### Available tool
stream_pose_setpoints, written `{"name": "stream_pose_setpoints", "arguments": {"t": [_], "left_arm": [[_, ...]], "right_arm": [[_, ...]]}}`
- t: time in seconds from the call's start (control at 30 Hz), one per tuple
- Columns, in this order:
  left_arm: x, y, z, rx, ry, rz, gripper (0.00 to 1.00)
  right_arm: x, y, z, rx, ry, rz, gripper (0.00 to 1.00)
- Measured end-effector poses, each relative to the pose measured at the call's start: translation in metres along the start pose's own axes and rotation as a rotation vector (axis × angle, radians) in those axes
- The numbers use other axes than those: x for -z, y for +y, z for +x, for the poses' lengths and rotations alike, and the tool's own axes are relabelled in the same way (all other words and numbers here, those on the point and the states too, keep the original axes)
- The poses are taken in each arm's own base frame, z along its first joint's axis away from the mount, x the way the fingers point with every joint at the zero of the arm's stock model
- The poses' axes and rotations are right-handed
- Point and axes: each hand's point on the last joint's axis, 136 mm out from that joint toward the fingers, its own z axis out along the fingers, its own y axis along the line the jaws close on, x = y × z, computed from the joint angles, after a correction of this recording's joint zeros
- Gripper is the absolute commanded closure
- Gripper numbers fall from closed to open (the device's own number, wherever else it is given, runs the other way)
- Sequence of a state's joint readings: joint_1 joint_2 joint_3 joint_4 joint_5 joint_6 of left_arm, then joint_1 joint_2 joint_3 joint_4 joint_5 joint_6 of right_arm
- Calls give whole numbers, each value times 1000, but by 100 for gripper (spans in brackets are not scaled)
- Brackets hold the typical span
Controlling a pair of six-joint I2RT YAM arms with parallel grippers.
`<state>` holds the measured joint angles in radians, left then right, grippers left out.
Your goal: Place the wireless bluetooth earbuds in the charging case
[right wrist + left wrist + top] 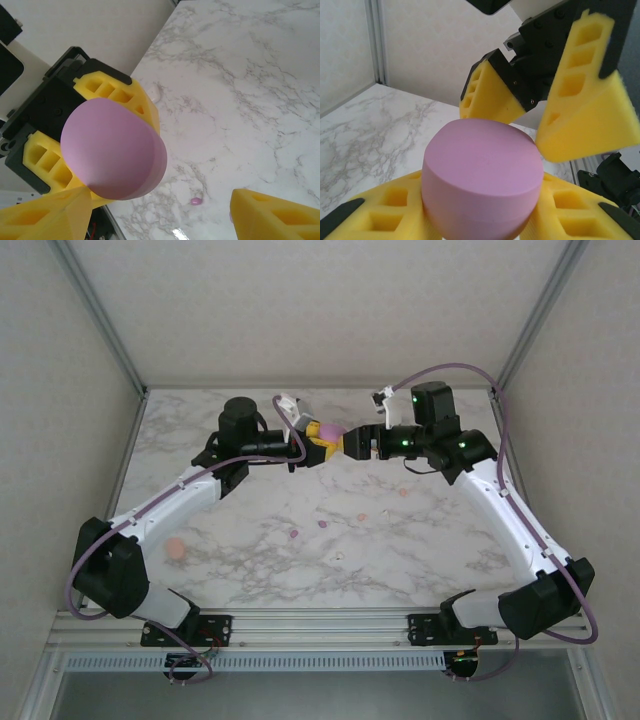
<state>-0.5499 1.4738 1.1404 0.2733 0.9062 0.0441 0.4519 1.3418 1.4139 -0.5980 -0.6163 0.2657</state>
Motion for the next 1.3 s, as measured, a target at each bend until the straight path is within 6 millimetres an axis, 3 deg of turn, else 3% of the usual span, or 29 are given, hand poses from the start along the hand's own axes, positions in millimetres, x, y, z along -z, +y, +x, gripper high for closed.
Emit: {"name": "stream_pose_setpoints", "arguments": {"t": [0.37,0.6,0.83,1.07,1.3], "left_arm": [[-2,-2,-3,-8,-12,7,71],[-2,1,6,1,16,-3,71],[-2,0,17,9,55,2,70],[-3,-9,9,-27,39,13,70],[2,-9,-1,-76,4,-26,70]], "right_arm": [[0,-2,0,35,-5,22,27],[-1,-6,-2,2,-19,63,27],[1,-10,-17,-65,-81,77,26],[-8,-26,-20,-208,-76,101,24],[-8,-13,-26,-281,-81,14,20]]}}
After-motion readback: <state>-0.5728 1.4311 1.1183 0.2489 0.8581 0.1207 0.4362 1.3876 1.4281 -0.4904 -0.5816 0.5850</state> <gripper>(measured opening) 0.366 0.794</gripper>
